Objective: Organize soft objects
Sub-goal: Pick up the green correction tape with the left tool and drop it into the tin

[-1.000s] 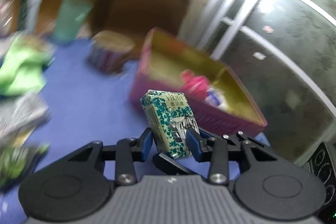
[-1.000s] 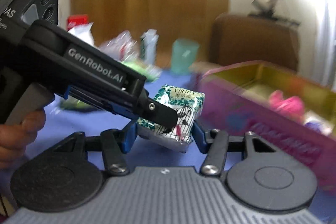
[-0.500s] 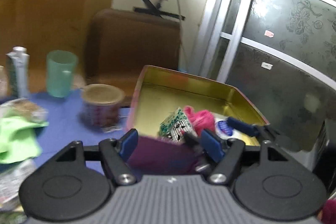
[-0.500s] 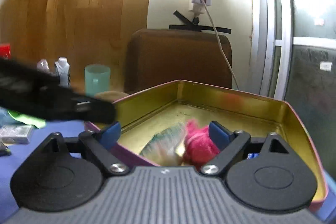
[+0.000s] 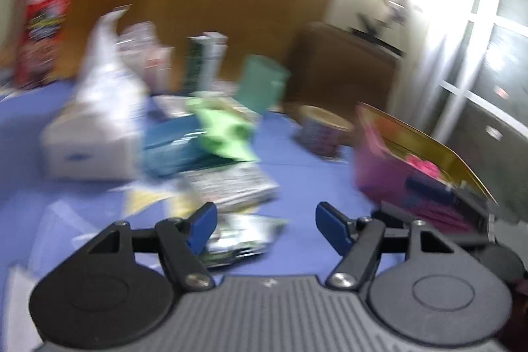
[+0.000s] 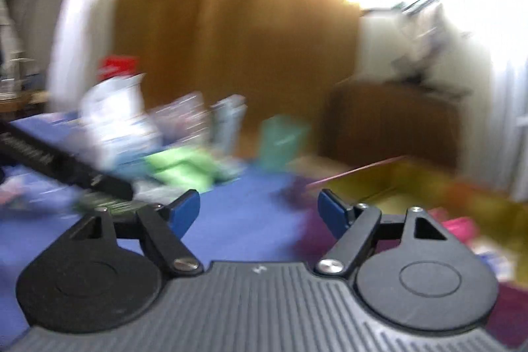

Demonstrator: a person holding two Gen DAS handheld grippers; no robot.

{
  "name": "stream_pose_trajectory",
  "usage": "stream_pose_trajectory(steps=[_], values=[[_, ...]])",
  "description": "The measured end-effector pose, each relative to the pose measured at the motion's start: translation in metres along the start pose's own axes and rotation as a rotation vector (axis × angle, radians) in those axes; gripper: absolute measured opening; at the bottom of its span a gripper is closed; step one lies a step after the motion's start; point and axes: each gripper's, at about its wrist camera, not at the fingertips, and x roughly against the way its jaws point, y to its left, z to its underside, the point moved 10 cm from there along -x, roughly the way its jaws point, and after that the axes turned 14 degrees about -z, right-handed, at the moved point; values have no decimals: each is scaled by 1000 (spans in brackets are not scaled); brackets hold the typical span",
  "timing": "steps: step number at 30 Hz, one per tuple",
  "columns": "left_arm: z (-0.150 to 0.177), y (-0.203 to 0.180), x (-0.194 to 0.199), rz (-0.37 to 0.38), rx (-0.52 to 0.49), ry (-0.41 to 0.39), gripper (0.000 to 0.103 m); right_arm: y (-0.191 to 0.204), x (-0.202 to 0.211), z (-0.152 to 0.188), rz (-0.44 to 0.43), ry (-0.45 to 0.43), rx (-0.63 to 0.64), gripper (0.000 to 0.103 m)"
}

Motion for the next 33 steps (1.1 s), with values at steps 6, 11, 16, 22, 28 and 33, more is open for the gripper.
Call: stream_pose_trajectory(steps=[6,11,16,22,28,33], values=[[3,48,-4,-2,169,89,65,53,-58,10,-335,195,-71,81],[11,41,-10,58,197,151,63,81,-94,22,-474,343,-56,75],[9,41,-17,24,203,139,62,94,-72,26,-417,347,-17,41],[6,17,-29,60,168,144,63,109,-30,36,-429,328,-71,17],[4,24,-16,40,182,142,67,109,-32,33,-389,301,-46,46],[15,32,2,50,187,193,65,115,-42,32,-403,300,-44,46]])
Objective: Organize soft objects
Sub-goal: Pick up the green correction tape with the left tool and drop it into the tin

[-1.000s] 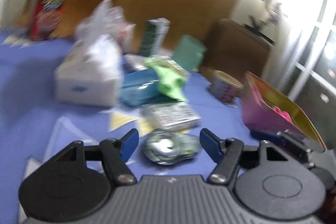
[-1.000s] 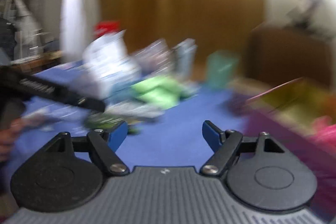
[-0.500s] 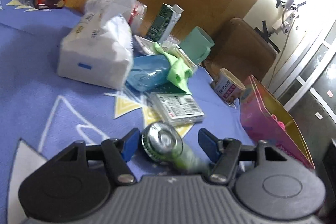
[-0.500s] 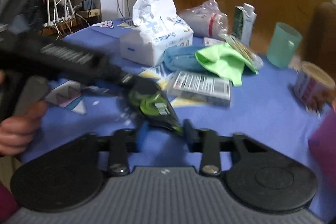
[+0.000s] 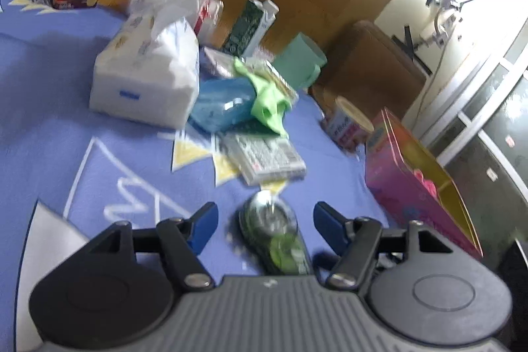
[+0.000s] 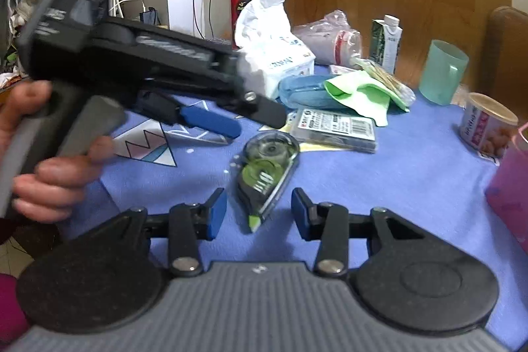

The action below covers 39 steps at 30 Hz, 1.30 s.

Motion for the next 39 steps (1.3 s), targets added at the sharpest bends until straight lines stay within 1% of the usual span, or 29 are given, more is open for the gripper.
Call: stream_pose_trajectory(steps=[2,3,4,5,7,11,12,13,14,16,19,24,27,32,36,37,39], values=[[10,-6,-2,-5,-27,32,60,-2,-7,2,17,14,2,46],[12,-10,-3,-7,-42,26,56,-3,-8,2,22,6,0,46],[15,-16,-5,-7,-61,25,52,-3,-8,2,22,4,0,45],[16,-21,-7,-20,-76,15,51,-3,-8,1,24,1,1,36],[16,-29,-11,-40,-108,7,48,-4,-6,2,42,-10,1,35],[11,-50,-15,7,-130,15,47,-13,10,2,89,-56,-19,35],[9,-58,-16,19,-147,13,45,-16,16,1,103,-75,-26,35],[9,-68,-16,55,-161,27,43,-18,21,0,130,-92,-34,35],[8,-76,-17,63,-173,22,43,-21,27,-1,150,-112,-35,33],[4,-95,-18,73,-218,6,43,-29,39,-3,205,-144,-37,33],[-1,-128,-22,116,-266,4,43,-42,58,-4,270,-187,-55,33],[-8,-200,-23,218,-373,-33,43,-65,109,-6,429,-298,-59,33],[-5,-248,-30,270,-445,-47,43,-83,141,-3,526,-351,-84,33],[13,-316,-51,354,-540,-14,43,-118,190,13,675,-400,-160,33],[29,-353,-69,368,-607,-7,43,-147,218,34,758,-415,-237,33],[33,-358,-75,358,-616,1,43,-154,220,39,777,-409,-249,33],[35,-356,-85,324,-621,4,43,-167,225,51,841,-385,-272,34]])
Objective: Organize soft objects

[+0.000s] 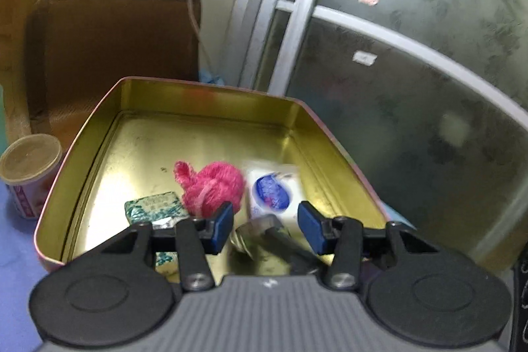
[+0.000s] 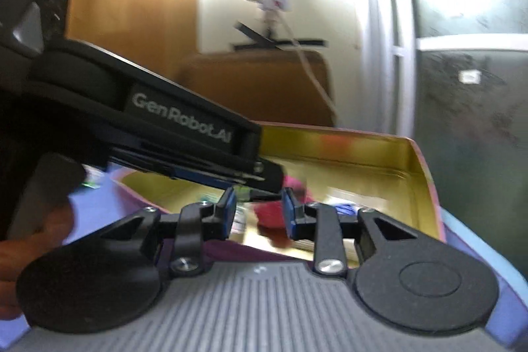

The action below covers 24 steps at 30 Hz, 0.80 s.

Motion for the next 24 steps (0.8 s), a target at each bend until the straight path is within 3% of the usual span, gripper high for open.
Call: stream_pose_trajectory(steps=[4,10,17,20,24], values=[[8,18,15,-21,25,-20,44,-15,5,11,18,-7,-45,41],[32,71,63,-85,72,-62,44,10,7,1,-23,-53,-12,41],[92,165,108,-244,188,-33,44,70,-4,-1,-186,-26,55,41],[112,210,129,-320,266,-34,44,101,-17,5,-288,37,61,41],[131,270,150,-491,325,-51,44,149,-42,17,-452,165,45,42]])
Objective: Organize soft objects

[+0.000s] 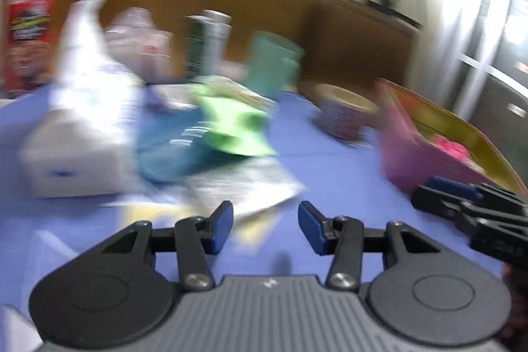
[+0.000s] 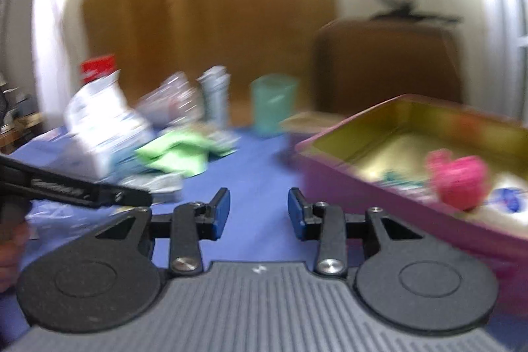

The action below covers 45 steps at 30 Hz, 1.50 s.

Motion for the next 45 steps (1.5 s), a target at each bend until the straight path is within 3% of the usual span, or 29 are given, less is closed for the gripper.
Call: stream_pose_trajectory(steps=[4,9,13,15,16,17,18,19,21,23,27,31,34,37,40,41,45], values=[[-9,33,-6,-79,40,-48,44,23,-48,-11,-101,60,-3,43],[-9,35,-4,-32,60,-63,46,10,-117,-49,-136,48,-120,52],[-9,30,-2,-20,51,-79,47,2,-173,-67,-121,71,-121,85],[-8,31,-1,-7,70,-73,46,4,-197,-70,-107,102,-83,87],[-8,33,-2,0,81,-67,47,2,-205,-70,-85,116,-66,87],[-8,34,-3,7,93,-62,47,1,-213,-69,-70,136,-54,78],[-9,36,-3,12,102,-60,47,-2,-217,-68,-70,156,-53,62],[-8,36,-3,14,107,-59,47,-4,-219,-65,-74,178,-65,30],[-9,36,-3,18,108,-59,47,-13,-211,-68,-47,156,-98,14],[-9,36,-4,17,104,-61,48,-17,-194,-68,-49,127,-124,8],[-10,36,-1,21,103,-73,51,-5,-136,-53,-73,110,-80,5],[-12,37,5,57,124,-84,51,27,-67,-26,-115,103,100,5],[-12,32,11,99,139,-78,51,50,-30,-1,-148,146,229,5],[-7,17,18,182,157,-34,51,64,-4,24,-213,217,234,15],[-2,-2,24,236,135,7,51,64,10,34,-230,202,180,49],[0,-8,26,256,123,21,51,62,11,33,-228,186,156,55],[12,-34,28,326,102,98,51,54,4,35,-194,188,116,59]])
